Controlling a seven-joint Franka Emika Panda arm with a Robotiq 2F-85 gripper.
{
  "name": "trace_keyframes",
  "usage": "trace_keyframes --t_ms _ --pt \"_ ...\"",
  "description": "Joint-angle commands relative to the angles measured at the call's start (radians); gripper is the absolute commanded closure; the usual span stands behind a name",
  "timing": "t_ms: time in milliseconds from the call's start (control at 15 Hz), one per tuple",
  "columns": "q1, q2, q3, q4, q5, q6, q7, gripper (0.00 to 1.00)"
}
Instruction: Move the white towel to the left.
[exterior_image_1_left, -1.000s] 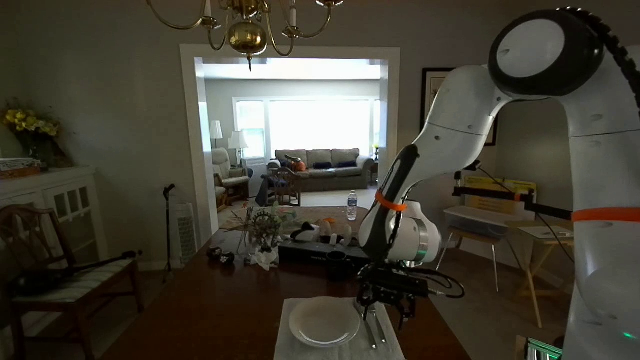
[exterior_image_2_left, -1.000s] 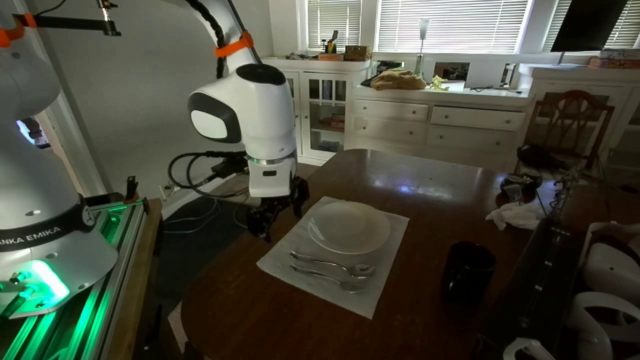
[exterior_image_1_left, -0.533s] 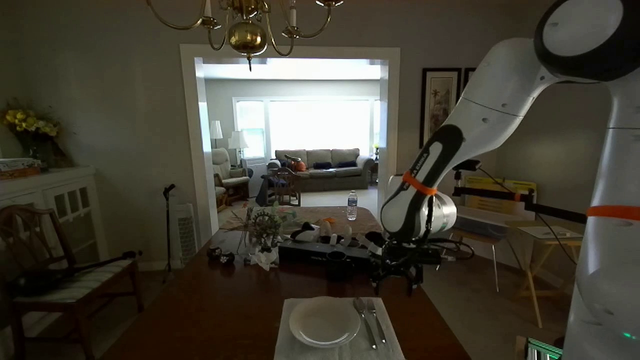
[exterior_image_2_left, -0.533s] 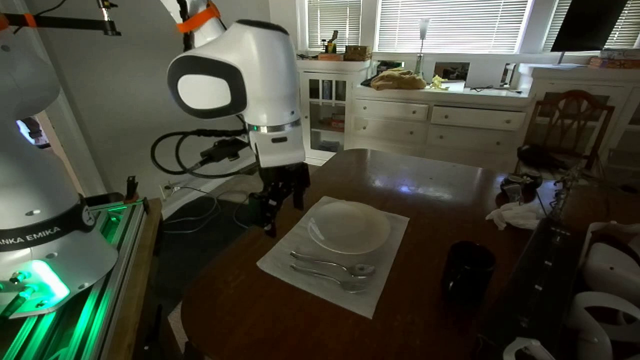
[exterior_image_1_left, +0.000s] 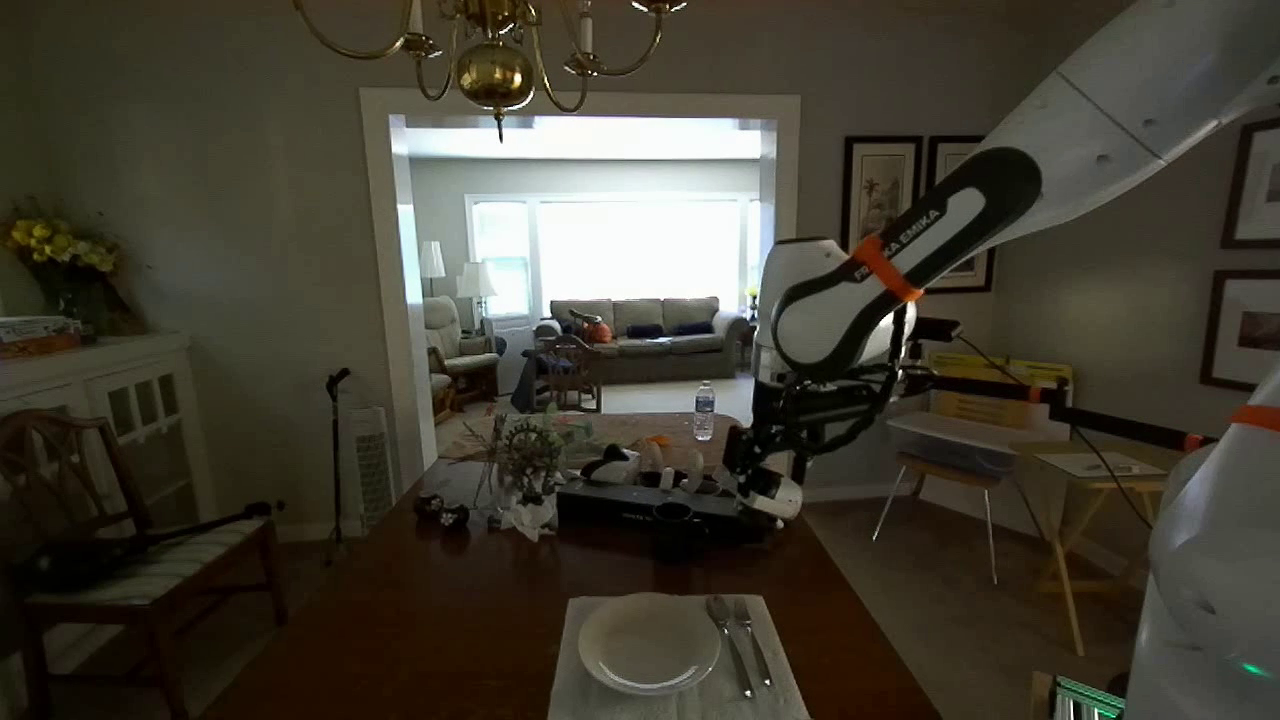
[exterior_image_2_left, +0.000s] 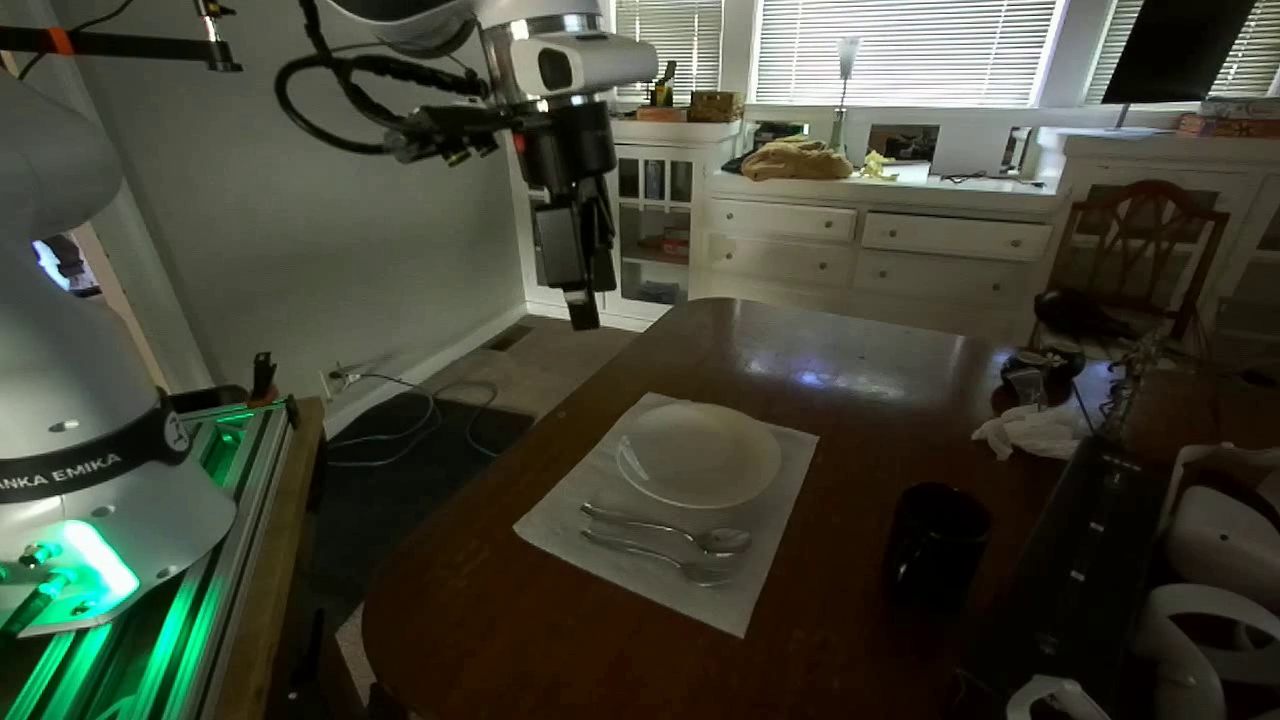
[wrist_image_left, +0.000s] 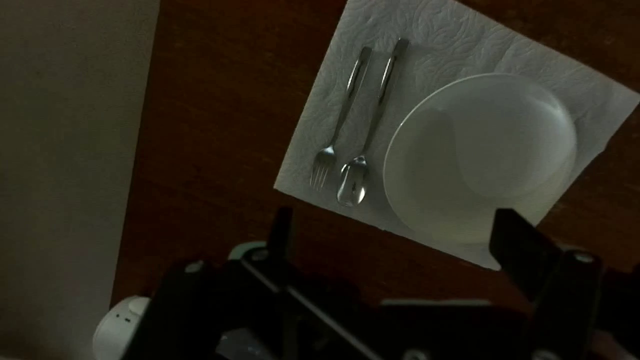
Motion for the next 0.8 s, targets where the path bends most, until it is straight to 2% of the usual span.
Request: trace_keyframes --t_ms 0,200,733 --pt "-0.005 -0.02 0.01 0.007 0.027 -0.037 -0.049 0.0" --pt "0.01 -0.038 -0.001 0.012 0.059 -0.073 -0.117 0.0" --pt "0.012 -0.037 -0.003 0.012 0.061 -0.073 -0.128 0.0"
